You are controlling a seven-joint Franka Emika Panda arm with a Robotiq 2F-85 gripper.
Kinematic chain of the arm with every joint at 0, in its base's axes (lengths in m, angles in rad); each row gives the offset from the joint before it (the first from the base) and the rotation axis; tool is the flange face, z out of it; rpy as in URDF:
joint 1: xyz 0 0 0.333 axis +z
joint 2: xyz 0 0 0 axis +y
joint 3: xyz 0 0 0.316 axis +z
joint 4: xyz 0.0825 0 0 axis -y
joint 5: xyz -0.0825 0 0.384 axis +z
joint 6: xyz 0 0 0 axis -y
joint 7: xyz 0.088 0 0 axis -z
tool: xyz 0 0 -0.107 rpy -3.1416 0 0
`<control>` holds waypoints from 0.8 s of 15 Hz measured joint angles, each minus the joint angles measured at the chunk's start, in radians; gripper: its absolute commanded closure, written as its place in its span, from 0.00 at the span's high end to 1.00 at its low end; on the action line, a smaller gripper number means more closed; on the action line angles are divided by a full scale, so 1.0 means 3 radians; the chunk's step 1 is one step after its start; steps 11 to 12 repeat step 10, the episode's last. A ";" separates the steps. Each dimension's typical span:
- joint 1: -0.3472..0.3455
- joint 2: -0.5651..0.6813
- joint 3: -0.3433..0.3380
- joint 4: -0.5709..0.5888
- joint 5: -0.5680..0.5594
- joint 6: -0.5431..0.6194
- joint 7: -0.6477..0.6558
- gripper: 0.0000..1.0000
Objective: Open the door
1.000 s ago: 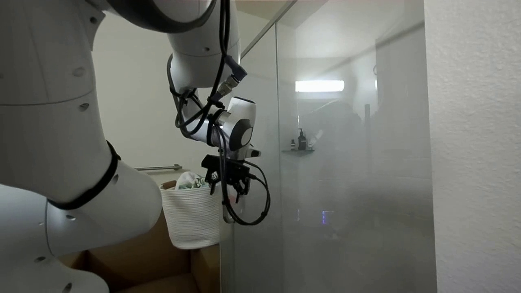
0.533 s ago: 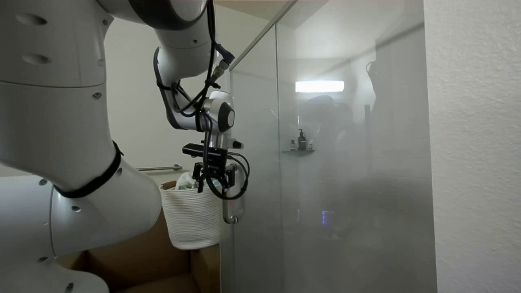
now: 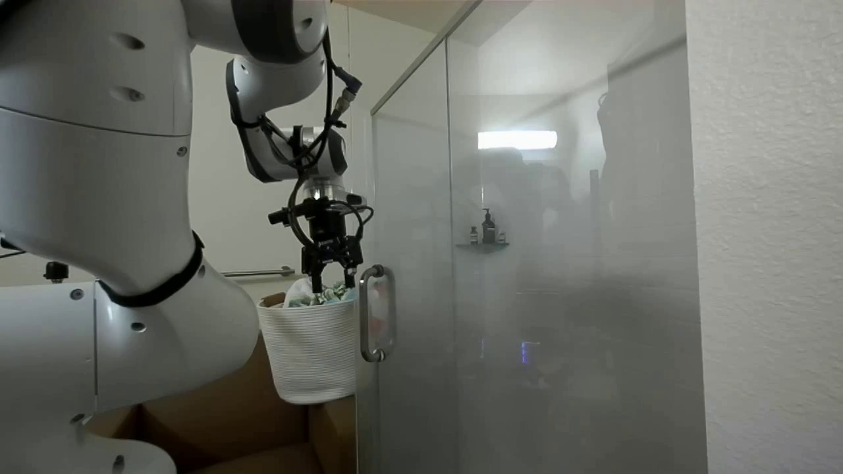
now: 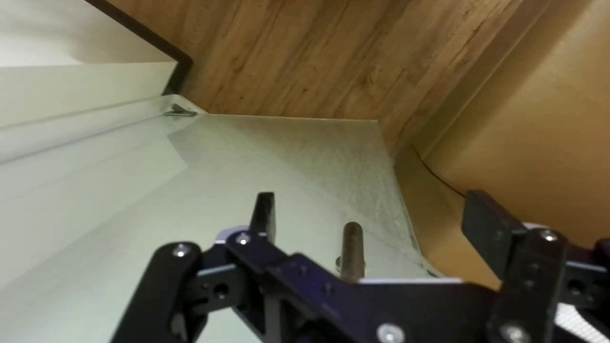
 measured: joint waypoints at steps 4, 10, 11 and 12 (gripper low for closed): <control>0.0262 0.0002 -0.0029 0.0294 -0.0167 -0.0568 0.0316 1.00; 0.0292 0.0002 -0.0072 0.0326 -0.0173 -0.0607 0.0332 1.00; 0.0292 0.0002 -0.0072 0.0326 -0.0173 -0.0607 0.0332 1.00; 0.0292 0.0002 -0.0072 0.0326 -0.0173 -0.0607 0.0332 1.00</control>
